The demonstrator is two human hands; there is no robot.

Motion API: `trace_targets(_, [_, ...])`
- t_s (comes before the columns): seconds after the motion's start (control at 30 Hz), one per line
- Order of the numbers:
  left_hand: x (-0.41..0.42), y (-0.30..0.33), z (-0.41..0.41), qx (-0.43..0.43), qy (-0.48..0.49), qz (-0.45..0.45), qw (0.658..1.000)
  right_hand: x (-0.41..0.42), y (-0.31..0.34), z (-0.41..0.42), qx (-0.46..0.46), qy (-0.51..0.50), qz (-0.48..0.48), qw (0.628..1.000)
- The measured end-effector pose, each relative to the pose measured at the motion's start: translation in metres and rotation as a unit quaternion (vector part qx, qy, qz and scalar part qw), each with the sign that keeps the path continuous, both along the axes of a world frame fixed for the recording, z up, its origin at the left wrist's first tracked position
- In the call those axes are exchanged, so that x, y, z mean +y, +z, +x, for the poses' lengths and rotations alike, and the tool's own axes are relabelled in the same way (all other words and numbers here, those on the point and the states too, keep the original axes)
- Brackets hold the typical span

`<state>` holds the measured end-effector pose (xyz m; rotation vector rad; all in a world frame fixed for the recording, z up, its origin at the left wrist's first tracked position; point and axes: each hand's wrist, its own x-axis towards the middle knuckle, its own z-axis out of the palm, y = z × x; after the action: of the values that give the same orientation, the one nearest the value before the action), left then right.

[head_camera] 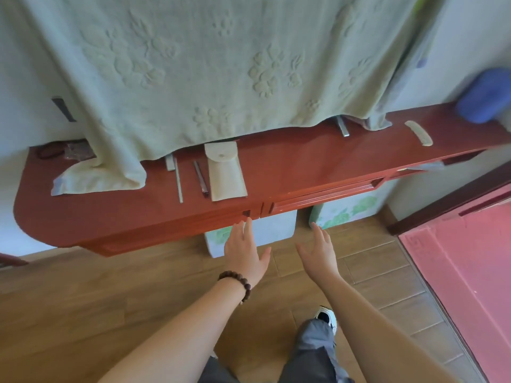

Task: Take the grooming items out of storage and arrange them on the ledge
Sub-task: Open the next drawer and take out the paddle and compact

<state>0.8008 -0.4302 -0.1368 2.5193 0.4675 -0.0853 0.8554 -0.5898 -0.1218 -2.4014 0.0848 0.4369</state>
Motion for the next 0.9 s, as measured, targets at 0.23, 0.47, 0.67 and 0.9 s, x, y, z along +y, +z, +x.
trace_targets(0.23, [-0.096, -0.014, 0.082, 0.016, 0.062, 0.037, 0.997, -0.095, -0.011, 0.095, 0.006, 0.056, 0.007, 0.998])
trace_targets(0.47, [-0.177, -0.027, 0.123, 0.069, 0.124, 0.024, 0.99, -0.154, -0.032, 0.163, 0.053, 0.132, 0.01, 0.99])
trace_targets(0.67, [-0.177, -0.044, 0.164, 0.079, 0.373, -0.367, 0.848, -0.163, -0.063, 0.211, 0.258, -0.115, 0.203, 0.938])
trace_targets(0.9, [-0.155, -0.087, 0.208, 0.018, 0.514, -0.626, 0.586, -0.163, -0.11, 0.265, 0.374, -0.323, 0.439, 0.75])
